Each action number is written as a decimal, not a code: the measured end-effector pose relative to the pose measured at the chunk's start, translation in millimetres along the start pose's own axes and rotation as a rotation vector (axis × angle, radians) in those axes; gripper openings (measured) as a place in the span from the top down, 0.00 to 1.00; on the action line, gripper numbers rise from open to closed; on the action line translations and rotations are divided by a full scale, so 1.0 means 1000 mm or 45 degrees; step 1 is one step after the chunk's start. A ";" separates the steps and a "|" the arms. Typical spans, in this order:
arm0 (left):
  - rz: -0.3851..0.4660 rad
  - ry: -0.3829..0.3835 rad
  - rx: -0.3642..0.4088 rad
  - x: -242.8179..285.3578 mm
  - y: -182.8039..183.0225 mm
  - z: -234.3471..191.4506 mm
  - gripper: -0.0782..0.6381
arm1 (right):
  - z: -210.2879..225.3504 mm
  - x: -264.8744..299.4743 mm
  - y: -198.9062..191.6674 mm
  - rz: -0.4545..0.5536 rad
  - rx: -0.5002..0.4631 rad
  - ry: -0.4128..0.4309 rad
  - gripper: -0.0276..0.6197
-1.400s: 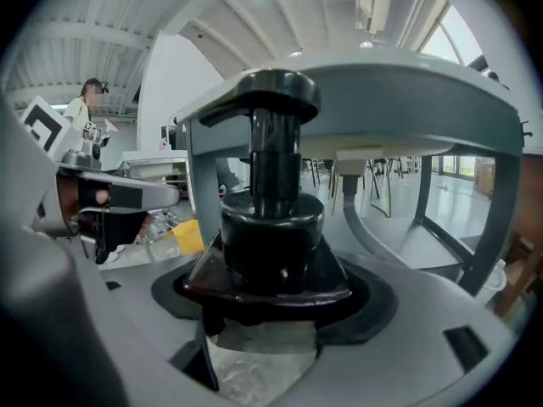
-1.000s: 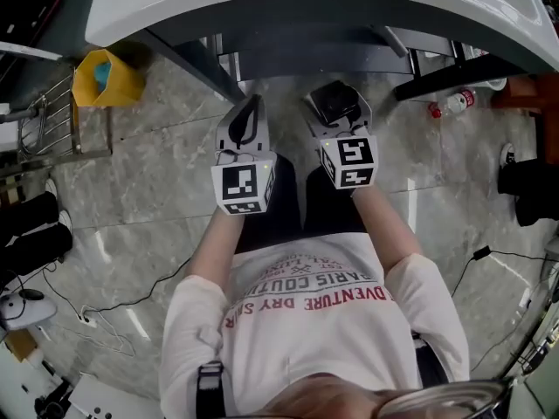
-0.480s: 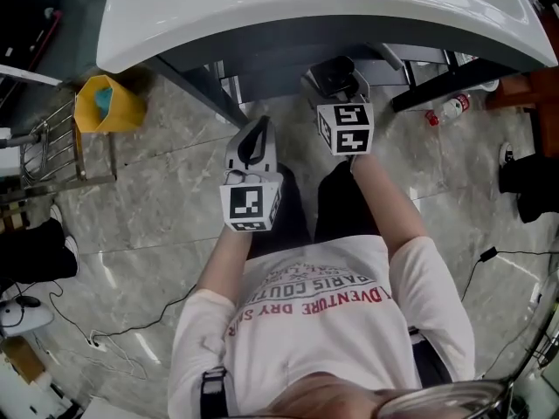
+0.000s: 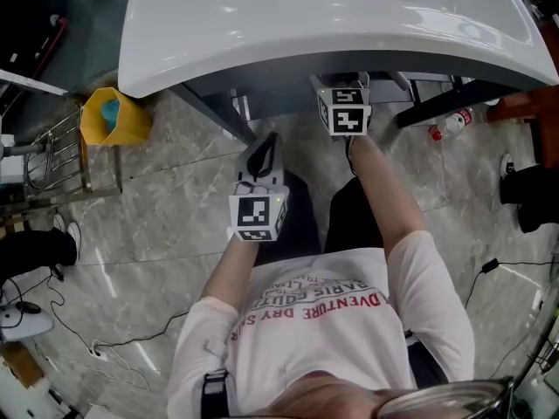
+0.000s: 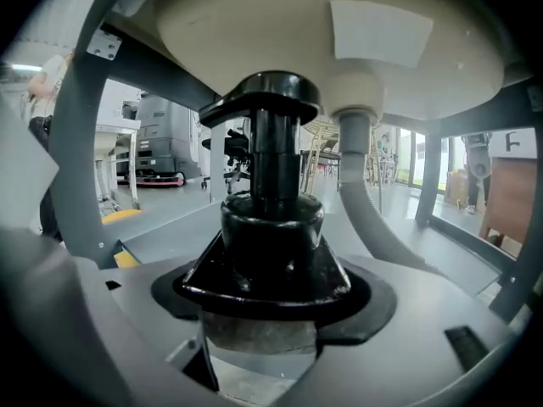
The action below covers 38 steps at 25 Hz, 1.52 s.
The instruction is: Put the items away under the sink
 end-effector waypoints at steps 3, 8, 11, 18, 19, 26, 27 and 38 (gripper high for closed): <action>-0.012 -0.013 0.004 0.001 -0.002 0.000 0.85 | 0.000 0.009 0.001 -0.005 0.008 -0.014 0.37; -0.022 -0.008 0.026 0.002 -0.006 0.000 0.85 | 0.003 0.022 0.004 0.006 0.027 -0.030 0.37; -0.028 0.005 0.020 0.001 -0.006 -0.001 0.85 | 0.006 0.029 0.007 0.010 0.038 -0.025 0.37; -0.036 0.026 -0.002 -0.004 -0.010 0.002 0.85 | 0.006 0.030 0.006 0.025 0.034 -0.041 0.37; -0.038 0.031 -0.006 -0.005 -0.011 0.003 0.85 | 0.006 0.030 0.006 0.029 0.028 -0.046 0.37; -0.024 0.056 -0.023 -0.017 -0.011 0.009 0.85 | 0.002 0.017 0.009 0.112 0.033 -0.053 0.36; -0.017 0.062 -0.024 -0.018 -0.010 0.009 0.85 | 0.003 0.012 0.011 0.125 0.022 -0.061 0.36; 0.067 0.089 -0.071 -0.021 -0.009 0.024 0.85 | -0.017 -0.098 -0.003 0.292 0.062 -0.066 0.68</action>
Point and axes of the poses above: the fingertips, and each gripper's own axes: x forward along the fingers, z to its right, y out of its top, the point moved 5 cm from there along -x, backward along the fingers, and after that the axes turned 10 degrees about -x, right-handed, at the moved point
